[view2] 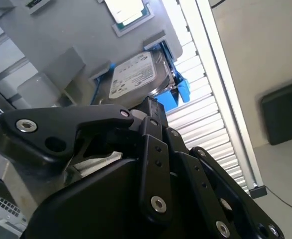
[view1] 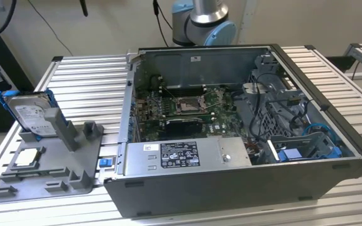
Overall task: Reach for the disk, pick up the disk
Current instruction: 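Pick up the disk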
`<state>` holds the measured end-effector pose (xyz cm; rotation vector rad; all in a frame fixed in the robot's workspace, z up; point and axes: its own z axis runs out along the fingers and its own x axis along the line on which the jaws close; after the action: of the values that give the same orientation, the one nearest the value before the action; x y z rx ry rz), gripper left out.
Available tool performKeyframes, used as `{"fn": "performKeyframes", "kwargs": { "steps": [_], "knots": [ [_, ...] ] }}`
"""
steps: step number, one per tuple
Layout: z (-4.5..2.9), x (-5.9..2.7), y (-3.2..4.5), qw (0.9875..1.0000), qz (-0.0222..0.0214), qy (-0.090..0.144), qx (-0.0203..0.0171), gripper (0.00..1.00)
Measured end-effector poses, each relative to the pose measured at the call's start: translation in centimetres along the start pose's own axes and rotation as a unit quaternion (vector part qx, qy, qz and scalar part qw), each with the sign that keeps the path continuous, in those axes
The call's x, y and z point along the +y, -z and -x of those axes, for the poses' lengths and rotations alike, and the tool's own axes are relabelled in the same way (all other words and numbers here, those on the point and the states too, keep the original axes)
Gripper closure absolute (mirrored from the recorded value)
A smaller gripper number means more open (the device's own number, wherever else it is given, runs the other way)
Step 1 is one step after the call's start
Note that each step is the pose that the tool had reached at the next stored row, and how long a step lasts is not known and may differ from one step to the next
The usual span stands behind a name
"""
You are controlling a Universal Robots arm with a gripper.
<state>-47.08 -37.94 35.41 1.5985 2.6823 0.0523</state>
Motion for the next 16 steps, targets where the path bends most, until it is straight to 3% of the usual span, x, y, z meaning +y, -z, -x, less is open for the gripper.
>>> {"fn": "performKeyframes", "kwargs": {
  "steps": [7,16],
  "knots": [
    [0.0,0.0,-0.01,0.9991,0.0001,-0.043,-0.0016,1.0],
    [0.0,0.0,-0.01,0.9966,0.0002,-0.083,-0.0032,1.0]
  ]
}}
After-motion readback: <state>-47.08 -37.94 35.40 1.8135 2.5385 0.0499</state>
